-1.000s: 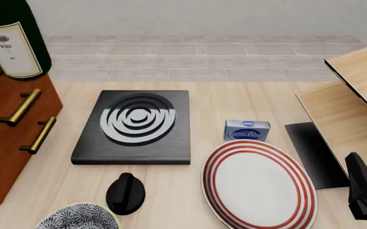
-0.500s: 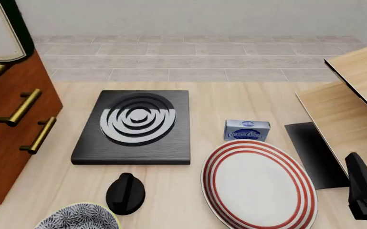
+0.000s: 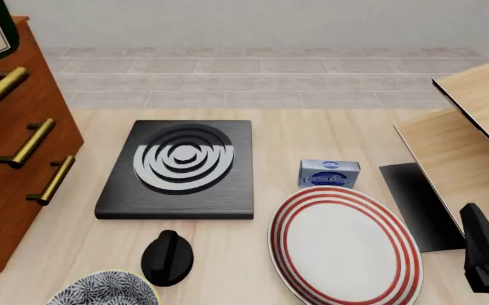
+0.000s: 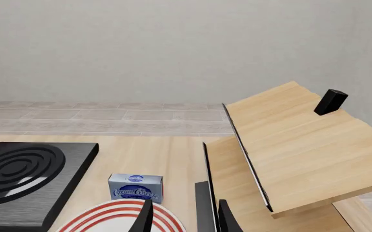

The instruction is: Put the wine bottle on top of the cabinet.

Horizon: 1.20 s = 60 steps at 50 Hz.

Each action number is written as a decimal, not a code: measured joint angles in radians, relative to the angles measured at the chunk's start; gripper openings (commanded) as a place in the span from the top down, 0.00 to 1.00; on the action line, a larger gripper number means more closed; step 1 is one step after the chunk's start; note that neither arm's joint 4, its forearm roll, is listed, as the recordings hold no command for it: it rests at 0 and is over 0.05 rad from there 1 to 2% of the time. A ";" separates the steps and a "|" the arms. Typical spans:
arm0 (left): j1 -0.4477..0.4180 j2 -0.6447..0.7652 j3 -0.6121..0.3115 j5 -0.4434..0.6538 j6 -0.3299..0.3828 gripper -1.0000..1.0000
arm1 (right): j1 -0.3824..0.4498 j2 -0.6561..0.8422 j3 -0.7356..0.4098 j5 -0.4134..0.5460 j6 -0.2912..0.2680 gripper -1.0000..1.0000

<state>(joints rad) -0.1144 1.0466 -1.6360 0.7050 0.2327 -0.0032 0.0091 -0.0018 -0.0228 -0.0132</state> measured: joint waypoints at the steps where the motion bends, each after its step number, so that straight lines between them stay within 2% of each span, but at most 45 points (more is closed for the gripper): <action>1: 0.004 0.003 -0.005 0.001 0.002 1.00 | 0.000 0.000 0.000 0.000 0.000 0.00; 29: 0.155 0.094 -0.097 -0.021 0.011 1.00 | 0.000 0.000 0.000 0.000 0.000 0.00; 60: 0.327 0.173 -0.100 -0.071 0.009 1.00 | 0.000 0.000 0.000 0.000 0.000 0.00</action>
<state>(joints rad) 0.2126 1.2192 -1.7358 0.6341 0.2416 -0.0032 0.0092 -0.0018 -0.0228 -0.0132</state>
